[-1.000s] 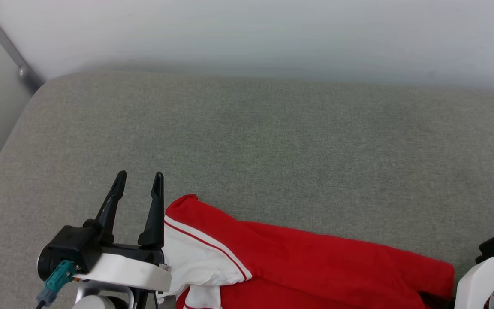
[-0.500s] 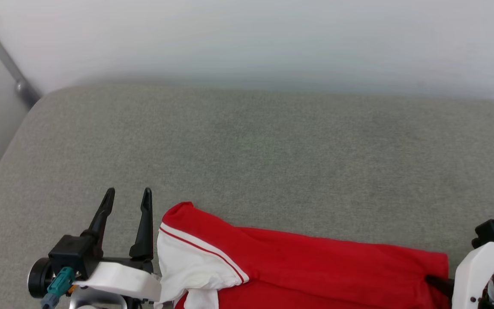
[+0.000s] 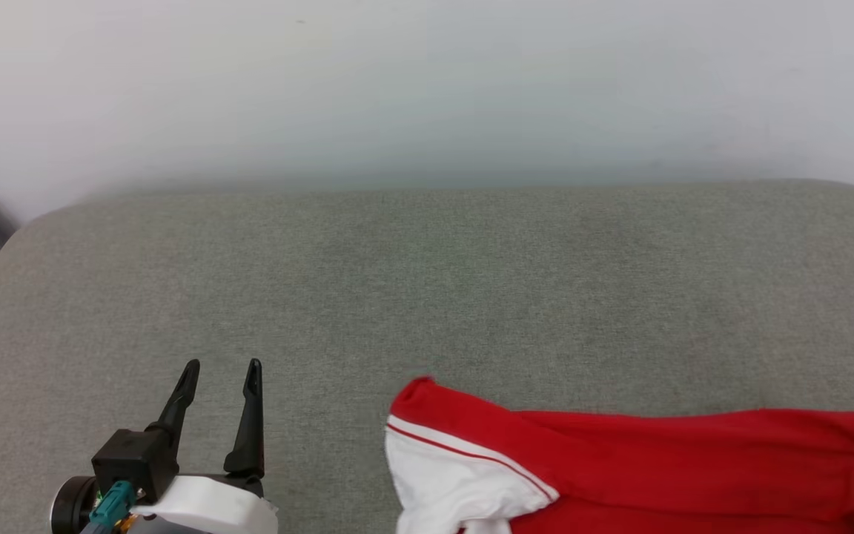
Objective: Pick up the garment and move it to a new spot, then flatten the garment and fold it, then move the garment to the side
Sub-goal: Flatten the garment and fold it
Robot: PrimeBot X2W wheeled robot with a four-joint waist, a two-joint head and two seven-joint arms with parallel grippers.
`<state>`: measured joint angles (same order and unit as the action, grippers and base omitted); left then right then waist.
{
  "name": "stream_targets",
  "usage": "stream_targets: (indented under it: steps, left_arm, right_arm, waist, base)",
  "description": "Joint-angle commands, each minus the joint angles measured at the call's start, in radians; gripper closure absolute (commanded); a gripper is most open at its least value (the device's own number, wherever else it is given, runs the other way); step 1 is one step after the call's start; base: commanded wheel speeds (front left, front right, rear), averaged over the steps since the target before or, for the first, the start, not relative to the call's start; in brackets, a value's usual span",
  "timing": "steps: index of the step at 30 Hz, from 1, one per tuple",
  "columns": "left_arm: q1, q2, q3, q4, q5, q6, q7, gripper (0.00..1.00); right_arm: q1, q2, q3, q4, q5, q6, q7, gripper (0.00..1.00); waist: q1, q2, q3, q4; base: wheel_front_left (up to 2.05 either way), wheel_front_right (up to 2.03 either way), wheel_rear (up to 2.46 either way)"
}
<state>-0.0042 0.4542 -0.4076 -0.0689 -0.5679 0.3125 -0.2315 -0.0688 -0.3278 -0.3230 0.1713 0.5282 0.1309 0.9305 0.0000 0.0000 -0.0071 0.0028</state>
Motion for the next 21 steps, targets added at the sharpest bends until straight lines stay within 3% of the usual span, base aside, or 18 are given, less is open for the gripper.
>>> stream_targets:
  steps: [1, 8, 10, 14, 17, 21]
  left_arm:
    - [0.003, -0.001, -0.002, 0.001, -0.002, 0.005, 0.001, 0.00]
    - [-0.006, -0.005, -0.009, 0.019, -0.007, -0.007, -0.004, 0.00]
    - [-0.009, -0.007, -0.012, 0.022, -0.007, -0.009, -0.004, 0.00]
    - [-0.022, -0.005, -0.017, 0.029, -0.008, -0.015, 0.002, 0.00]
    - [-0.030, 0.000, -0.020, 0.032, -0.004, -0.020, 0.006, 0.00]
    - [-0.048, -0.006, -0.020, 0.033, -0.008, -0.022, 0.008, 0.00]
  right_arm:
    - [-0.022, 0.006, -0.033, -0.006, -0.010, 0.000, 0.017, 1.00]
    - [-0.051, 0.128, -0.084, -0.025, 0.021, -0.001, 0.181, 1.00]
    - [-0.057, 0.202, -0.085, -0.030, 0.066, 0.000, 0.222, 1.00]
    - [-0.051, 0.263, -0.069, -0.020, 0.173, 0.000, 0.275, 1.00]
    - [-0.063, 0.278, -0.039, 0.018, 0.278, 0.000, 0.257, 1.00]
    - [-0.082, 0.278, 0.088, 0.127, 0.485, 0.000, 0.158, 1.00]
  waist:
    - [0.0000, 0.0000, 0.000, -0.006]
    - [0.0000, 0.0000, -0.003, -0.015]
    - [0.0000, 0.0000, -0.003, -0.014]
    - [0.0000, 0.0000, -0.001, -0.003]
    - [0.0000, 0.0000, 0.002, 0.009]
    - [0.0000, 0.0000, 0.007, 0.029]
  base:
    - [0.00, 0.00, 0.00]
    - [0.00, 0.00, 0.00]
    - [0.00, 0.00, 0.00]
    - [0.00, 0.00, 0.00]
    - [0.00, 0.00, 0.00]
    - [0.00, 0.00, 0.00]
